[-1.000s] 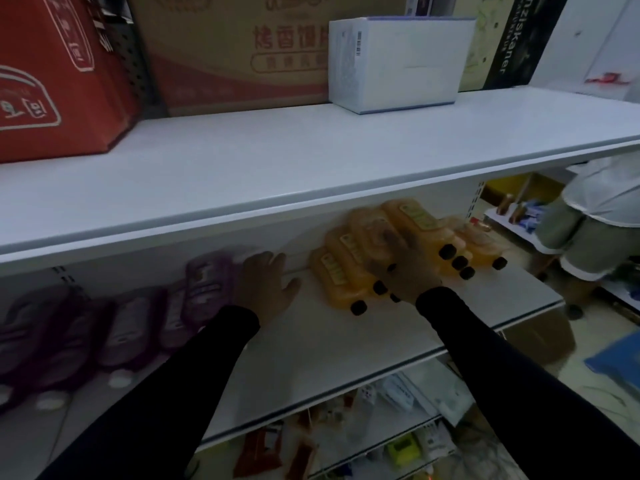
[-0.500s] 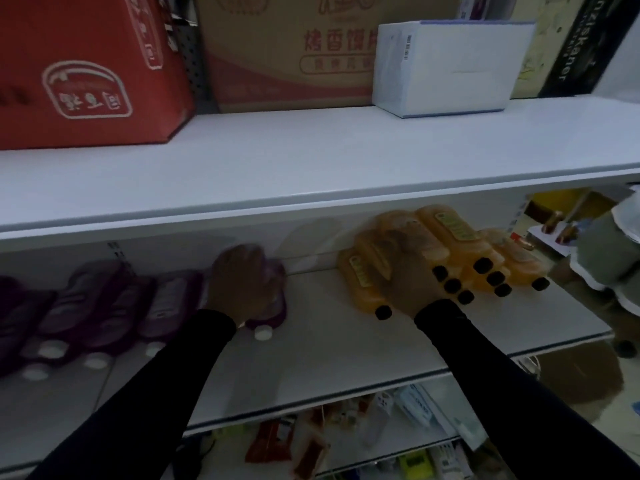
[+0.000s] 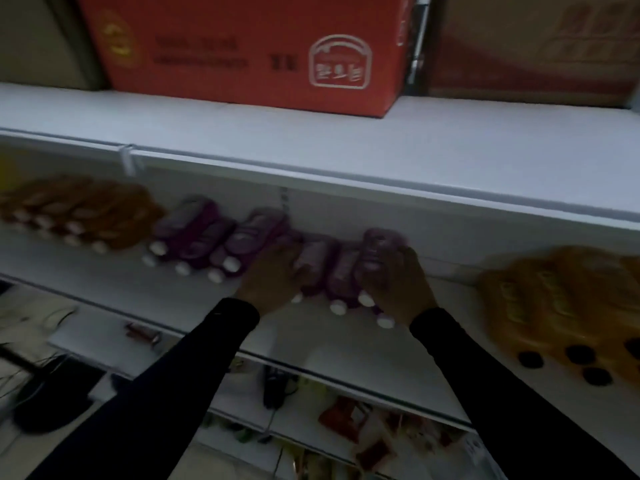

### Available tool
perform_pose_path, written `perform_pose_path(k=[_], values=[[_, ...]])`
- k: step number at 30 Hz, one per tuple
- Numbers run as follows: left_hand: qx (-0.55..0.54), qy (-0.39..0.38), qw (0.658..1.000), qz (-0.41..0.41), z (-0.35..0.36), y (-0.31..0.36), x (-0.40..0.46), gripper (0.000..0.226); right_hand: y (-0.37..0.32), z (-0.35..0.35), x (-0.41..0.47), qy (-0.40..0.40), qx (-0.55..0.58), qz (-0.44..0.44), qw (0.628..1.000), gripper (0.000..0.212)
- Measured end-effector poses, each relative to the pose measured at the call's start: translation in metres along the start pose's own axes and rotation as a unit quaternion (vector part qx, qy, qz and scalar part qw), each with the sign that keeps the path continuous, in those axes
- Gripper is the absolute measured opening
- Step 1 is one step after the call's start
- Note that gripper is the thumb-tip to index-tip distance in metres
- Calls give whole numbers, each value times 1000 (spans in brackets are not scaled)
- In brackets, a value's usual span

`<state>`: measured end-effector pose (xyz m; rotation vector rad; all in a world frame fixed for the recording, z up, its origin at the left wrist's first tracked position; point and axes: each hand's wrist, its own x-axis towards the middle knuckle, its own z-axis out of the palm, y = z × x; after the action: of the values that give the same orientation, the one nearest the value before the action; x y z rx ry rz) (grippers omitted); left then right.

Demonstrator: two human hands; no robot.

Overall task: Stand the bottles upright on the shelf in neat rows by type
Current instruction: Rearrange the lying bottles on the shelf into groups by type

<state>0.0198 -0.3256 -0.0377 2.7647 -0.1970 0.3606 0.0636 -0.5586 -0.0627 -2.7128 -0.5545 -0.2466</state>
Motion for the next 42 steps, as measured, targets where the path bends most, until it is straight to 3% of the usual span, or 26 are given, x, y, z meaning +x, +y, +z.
perform_pose_path(k=[3, 6, 8, 12, 16, 19, 22, 26, 29, 33, 38, 42], values=[[16, 87, 996, -7, -26, -51, -11, 45, -21, 19, 12, -13, -56, 48, 997, 68], [57, 33, 993, -96, -48, -112, -6, 48, -25, 28, 15, -14, -76, 72, 994, 71], [101, 50, 985, -130, -56, -155, 2, 46, -28, 28, 16, 1, -49, 88, 995, 70], [106, -28, 959, -260, -68, -236, 14, 77, -43, 34, 14, 79, -20, 82, 993, 62], [92, -57, 972, -210, -58, -280, 32, 87, -51, 43, 18, 64, -45, 121, 990, 64], [36, -47, 979, -198, -49, -290, 36, 92, -55, 50, 13, 21, -60, 229, 971, 78], [-41, 0, 982, -186, -58, -279, 30, 91, -64, 50, 10, 36, -16, 295, 955, 92], [-76, 108, 990, -55, -62, -230, 18, 73, -68, 41, 11, 43, 35, 341, 939, 103], [-151, 76, 985, -41, -59, -183, 16, 68, -64, 37, 10, 45, 51, 338, 939, 110], [-104, 95, 989, 54, -38, -124, 14, 65, -59, 35, 10, 33, 61, 273, 959, 98], [-37, -11, 999, 1, -9, -91, 31, 78, -75, 38, 15, 84, 125, 241, 959, 84], [22, -20, 999, -40, 5, -74, 37, 76, -104, 53, 22, 102, 183, 237, 949, 80]])
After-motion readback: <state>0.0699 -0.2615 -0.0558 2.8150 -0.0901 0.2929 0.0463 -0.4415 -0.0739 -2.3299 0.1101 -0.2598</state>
